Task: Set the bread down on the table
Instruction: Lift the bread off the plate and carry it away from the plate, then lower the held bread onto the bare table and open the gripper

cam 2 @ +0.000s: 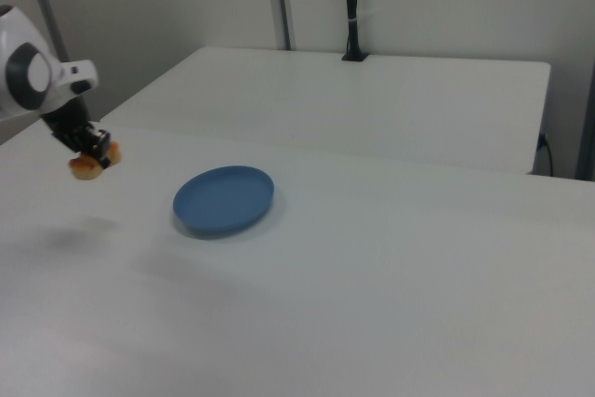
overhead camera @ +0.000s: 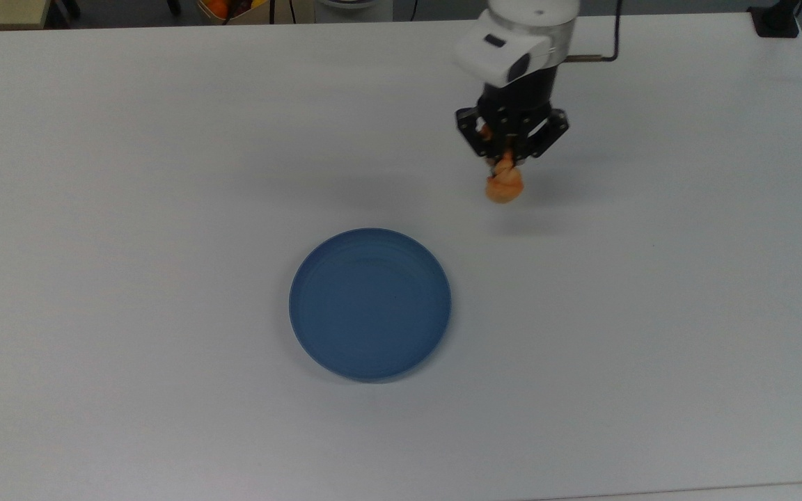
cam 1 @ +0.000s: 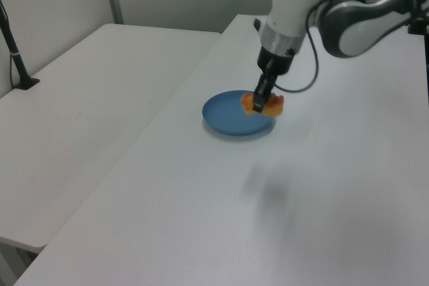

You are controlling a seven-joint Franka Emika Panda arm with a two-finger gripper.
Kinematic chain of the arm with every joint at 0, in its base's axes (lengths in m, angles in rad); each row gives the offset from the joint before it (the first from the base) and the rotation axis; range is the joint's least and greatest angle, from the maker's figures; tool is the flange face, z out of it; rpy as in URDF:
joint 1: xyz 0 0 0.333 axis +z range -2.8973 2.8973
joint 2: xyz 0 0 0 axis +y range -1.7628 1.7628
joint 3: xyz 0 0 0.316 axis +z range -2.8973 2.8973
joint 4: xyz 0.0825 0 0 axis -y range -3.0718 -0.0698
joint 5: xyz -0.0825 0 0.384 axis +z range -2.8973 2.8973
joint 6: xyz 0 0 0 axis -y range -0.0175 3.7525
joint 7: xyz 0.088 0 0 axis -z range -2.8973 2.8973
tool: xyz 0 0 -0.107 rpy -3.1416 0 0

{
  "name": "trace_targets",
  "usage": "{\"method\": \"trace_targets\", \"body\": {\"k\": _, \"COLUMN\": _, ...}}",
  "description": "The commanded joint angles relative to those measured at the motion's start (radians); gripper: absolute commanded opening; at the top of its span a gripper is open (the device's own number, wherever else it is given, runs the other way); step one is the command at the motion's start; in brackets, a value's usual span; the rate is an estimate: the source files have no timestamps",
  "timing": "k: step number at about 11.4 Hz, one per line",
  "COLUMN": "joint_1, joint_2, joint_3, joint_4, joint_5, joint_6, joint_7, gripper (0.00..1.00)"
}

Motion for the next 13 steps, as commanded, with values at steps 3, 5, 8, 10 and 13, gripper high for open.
{"method": "trace_targets", "body": {"k": 3, "joint_1": -0.008, "joint_2": -0.128, "joint_3": 0.176, "joint_4": -0.195, "joint_5": -0.029, "joint_6": 0.014, "joint_7": 0.167, "gripper": 0.06}}
{"method": "trace_targets", "body": {"k": 5, "joint_1": -0.005, "joint_2": -0.144, "joint_3": 0.229, "joint_4": -0.249, "joint_5": -0.029, "joint_6": 0.017, "joint_7": 0.212, "gripper": 0.06}}
{"method": "trace_targets", "body": {"k": 8, "joint_1": 0.027, "joint_2": -0.136, "joint_3": 0.269, "joint_4": -0.318, "joint_5": -0.029, "joint_6": 0.018, "joint_7": 0.266, "gripper": 0.06}}
{"method": "trace_targets", "body": {"k": 10, "joint_1": 0.053, "joint_2": -0.126, "joint_3": 0.269, "joint_4": -0.355, "joint_5": -0.029, "joint_6": 0.061, "joint_7": 0.296, "gripper": 0.06}}
{"method": "trace_targets", "body": {"k": 13, "joint_1": 0.078, "joint_2": -0.095, "joint_3": 0.271, "joint_4": -0.362, "joint_5": -0.029, "joint_6": 0.074, "joint_7": 0.325, "gripper": 0.07}}
